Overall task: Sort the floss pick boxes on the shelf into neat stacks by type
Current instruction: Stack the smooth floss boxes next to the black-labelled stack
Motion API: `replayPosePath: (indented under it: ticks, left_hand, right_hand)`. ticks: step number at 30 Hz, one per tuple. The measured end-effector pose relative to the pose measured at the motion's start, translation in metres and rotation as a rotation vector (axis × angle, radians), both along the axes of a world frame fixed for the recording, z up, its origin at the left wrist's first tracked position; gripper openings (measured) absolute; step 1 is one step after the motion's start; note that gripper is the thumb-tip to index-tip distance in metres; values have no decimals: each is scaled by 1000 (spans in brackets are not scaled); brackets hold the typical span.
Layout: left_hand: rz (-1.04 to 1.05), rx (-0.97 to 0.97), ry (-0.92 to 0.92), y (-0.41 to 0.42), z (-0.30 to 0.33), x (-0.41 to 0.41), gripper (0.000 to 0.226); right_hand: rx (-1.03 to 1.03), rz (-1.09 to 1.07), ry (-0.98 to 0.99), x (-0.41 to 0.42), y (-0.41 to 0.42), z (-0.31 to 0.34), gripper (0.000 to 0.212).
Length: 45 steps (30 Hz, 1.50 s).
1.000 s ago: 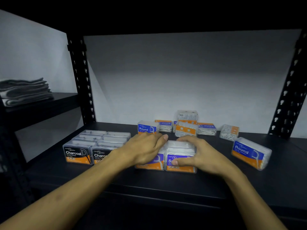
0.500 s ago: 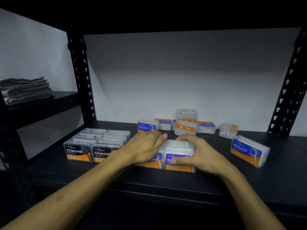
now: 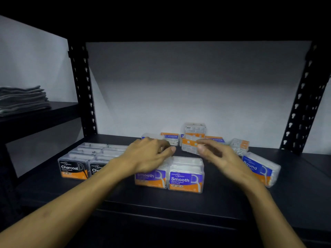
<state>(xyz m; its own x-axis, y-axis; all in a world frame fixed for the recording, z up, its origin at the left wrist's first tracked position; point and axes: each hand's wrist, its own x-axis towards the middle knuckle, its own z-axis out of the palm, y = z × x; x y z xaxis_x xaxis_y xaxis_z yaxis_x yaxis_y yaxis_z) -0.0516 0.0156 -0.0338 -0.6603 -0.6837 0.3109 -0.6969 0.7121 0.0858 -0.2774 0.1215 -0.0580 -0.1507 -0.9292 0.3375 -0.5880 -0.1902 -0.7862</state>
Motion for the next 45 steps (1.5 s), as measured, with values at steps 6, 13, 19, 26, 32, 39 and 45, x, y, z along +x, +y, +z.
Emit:
replayPosePath:
  ticks: [6, 13, 19, 26, 32, 39, 45]
  left_hand:
    - [-71, 178, 32, -23, 34, -32, 43]
    - [-86, 174, -15, -76, 46, -107, 49]
    - [-71, 49, -194, -108, 31, -170, 59]
    - [-34, -8, -206, -125, 35, -174, 49]
    - [-55, 21, -231, -123, 42, -152, 48]
    - [-57, 86, -174, -121, 38, -129, 53]
    - [-162, 44, -216, -113, 22, -113, 60]
  right_hand:
    - [-187, -316, 51, -38, -25, -9, 27]
    - [-102, -289, 296, -42, -61, -23, 50]
    - [-104, -283, 309, -47, -72, -35, 57]
    - [-50, -268, 193, -48, -91, -34, 55]
    - [2, -411, 351, -54, -78, -21, 44]
    - [150, -220, 417, -50, -61, -24, 48]
    - [171, -79, 353, -52, -56, -26, 61]
